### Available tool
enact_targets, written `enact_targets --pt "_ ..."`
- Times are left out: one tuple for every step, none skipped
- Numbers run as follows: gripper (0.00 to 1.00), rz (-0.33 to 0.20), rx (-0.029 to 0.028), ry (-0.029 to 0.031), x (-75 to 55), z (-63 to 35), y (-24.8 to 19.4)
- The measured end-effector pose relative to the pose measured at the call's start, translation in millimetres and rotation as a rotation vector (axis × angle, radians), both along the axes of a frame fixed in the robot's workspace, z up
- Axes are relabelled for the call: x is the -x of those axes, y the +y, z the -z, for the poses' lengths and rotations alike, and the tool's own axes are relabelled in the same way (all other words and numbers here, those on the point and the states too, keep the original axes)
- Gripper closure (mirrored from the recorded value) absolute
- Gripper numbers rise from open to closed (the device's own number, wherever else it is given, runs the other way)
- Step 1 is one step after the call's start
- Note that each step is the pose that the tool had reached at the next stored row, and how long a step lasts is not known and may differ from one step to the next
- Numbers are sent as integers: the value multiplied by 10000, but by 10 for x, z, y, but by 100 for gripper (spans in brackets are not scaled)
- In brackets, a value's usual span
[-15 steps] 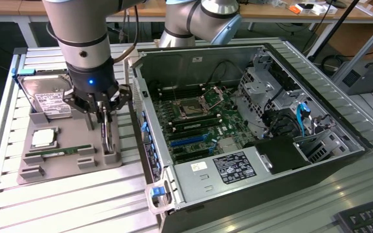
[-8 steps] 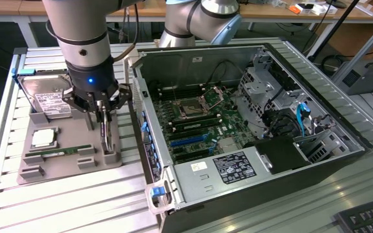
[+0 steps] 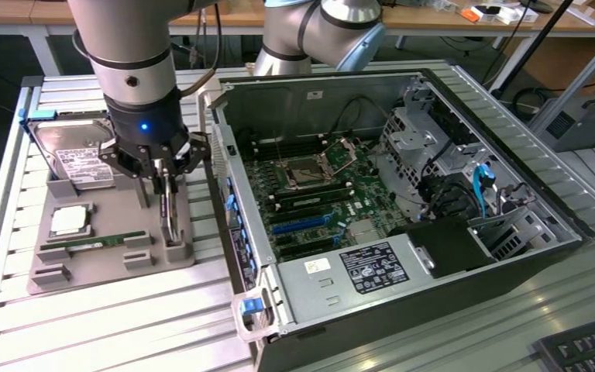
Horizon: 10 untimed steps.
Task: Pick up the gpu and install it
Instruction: 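Pick up the gpu and move the gpu toward the slot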
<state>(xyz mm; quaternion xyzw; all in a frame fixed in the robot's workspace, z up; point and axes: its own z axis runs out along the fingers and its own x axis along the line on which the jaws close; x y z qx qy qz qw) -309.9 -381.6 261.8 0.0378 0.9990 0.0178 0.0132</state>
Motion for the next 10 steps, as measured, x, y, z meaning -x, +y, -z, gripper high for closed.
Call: enact_targets --pt "73 0 0 0 0 -4 0" --pt "73 0 0 0 0 -9 0" --pt "73 0 1 1 0 -17 0" --pt "73 0 0 1 0 -22 0" --pt "73 0 0 0 0 -26 0" --pt "73 0 0 0 0 -30 0" --pt "73 0 0 -1 0 -34 0" --pt "73 0 -1 -1 0 -37 0" --pt "73 0 0 0 0 -41 0" --pt "73 0 0 0 0 -45 0"
